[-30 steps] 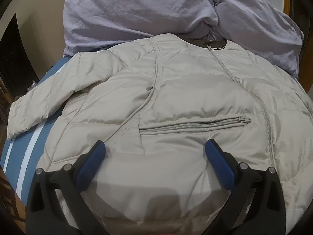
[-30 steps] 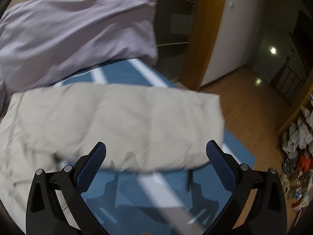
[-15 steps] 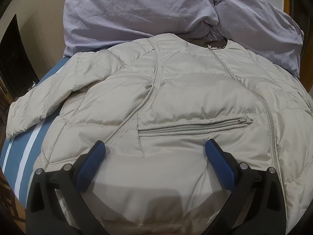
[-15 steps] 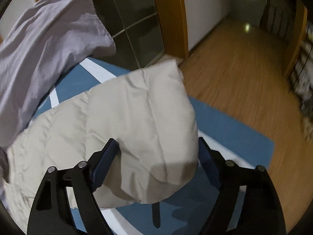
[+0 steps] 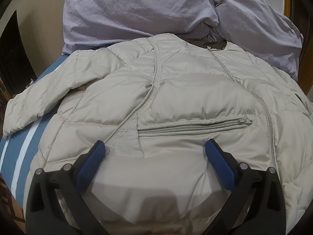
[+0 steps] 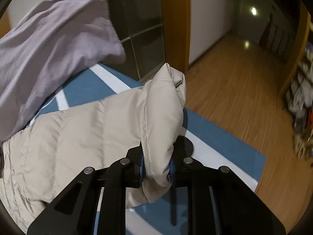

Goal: Fold large clothes
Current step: 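Grasp the jacket sleeve cuff with the right tool and lift it, then carry the sleeve across the jacket body and release it with the right tool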

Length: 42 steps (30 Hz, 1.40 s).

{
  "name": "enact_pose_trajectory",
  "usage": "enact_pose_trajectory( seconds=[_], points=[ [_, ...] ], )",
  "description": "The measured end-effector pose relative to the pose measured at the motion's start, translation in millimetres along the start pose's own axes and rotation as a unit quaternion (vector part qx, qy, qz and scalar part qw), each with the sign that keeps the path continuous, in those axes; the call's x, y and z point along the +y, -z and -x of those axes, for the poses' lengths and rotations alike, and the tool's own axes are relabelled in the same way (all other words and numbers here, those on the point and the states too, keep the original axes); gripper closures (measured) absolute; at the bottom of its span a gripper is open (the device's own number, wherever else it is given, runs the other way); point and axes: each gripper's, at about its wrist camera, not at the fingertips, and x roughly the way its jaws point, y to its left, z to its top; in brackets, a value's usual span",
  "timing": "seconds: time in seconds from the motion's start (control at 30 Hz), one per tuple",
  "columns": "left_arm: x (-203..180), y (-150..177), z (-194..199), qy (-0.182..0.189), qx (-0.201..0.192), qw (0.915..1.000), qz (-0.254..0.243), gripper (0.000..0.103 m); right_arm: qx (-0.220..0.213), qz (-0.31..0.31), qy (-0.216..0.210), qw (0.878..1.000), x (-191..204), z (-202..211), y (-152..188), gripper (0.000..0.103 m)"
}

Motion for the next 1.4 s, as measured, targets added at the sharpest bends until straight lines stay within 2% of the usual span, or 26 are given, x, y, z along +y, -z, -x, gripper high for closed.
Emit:
enact_pose_trajectory(
  seconds=[0.1, 0.2, 0.37, 0.53, 0.7, 1.0, 1.17, 1.4],
  points=[
    [1, 0, 0, 0.003, -0.001, 1.0, 0.003, 0.002, -0.025, 0.035, -0.004, 0.999, 28, 19, -5, 0.083],
    [2, 1, 0, 0.006, -0.001, 1.0, 0.006, 0.002, -0.037, 0.068, -0.033, 0.996, 62, 36, -8, 0.083],
    [4, 1, 0, 0.012, -0.002, 0.9999, 0.011, 0.002, -0.041, 0.127, -0.061, 0.989, 129, 49, 1, 0.083],
    [5, 1, 0, 0.018, -0.002, 0.9997, 0.015, 0.002, -0.033, 0.184, -0.094, 0.978, 201, 58, 25, 0.083],
    [7, 1, 0, 0.022, -0.002, 0.9996, 0.018, 0.002, -0.013, 0.246, -0.143, 0.959, 273, 75, 60, 0.083],
    [8, 1, 1, 0.027, -0.002, 0.9994, 0.021, 0.002, 0.034, 0.32, -0.205, 0.924, 363, 89, 130, 0.083],
    [9, 2, 1, 0.029, -0.002, 0.9993, 0.023, 0.002, 0.046, 0.353, -0.236, 0.904, 406, 105, 166, 0.084],
    [9, 1, 1, 0.03, -0.002, 0.9993, 0.024, 0.002, 0.049, 0.376, -0.293, 0.878, 435, 133, 193, 0.083]
  ],
)
